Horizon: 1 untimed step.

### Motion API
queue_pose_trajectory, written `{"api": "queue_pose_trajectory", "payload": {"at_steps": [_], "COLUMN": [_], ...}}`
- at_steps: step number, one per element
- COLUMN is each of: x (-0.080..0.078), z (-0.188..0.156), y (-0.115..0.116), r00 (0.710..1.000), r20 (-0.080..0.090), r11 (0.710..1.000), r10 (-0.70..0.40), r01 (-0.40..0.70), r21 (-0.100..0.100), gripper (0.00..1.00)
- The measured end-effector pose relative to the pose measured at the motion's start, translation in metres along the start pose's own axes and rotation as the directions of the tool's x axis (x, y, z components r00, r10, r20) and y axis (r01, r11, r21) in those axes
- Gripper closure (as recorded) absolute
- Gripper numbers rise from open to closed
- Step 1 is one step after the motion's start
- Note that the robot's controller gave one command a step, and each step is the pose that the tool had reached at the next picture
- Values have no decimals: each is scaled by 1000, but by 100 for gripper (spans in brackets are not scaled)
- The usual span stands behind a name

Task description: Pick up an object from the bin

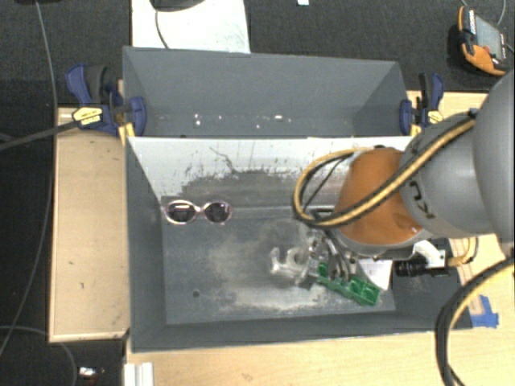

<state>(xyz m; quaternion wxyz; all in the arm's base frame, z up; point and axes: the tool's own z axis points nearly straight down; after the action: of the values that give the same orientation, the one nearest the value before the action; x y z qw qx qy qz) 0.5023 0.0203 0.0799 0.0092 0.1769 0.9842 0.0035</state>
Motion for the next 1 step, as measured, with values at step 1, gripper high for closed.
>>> {"api": "queue_pose_trajectory", "payload": {"at_steps": [1], "x": [1], "z": [-15], "y": [0], "r00": [1000], "r20": [-2], "r11": [1000], "r10": [1], "r01": [-1], "r21": [1], "gripper": [100]}}
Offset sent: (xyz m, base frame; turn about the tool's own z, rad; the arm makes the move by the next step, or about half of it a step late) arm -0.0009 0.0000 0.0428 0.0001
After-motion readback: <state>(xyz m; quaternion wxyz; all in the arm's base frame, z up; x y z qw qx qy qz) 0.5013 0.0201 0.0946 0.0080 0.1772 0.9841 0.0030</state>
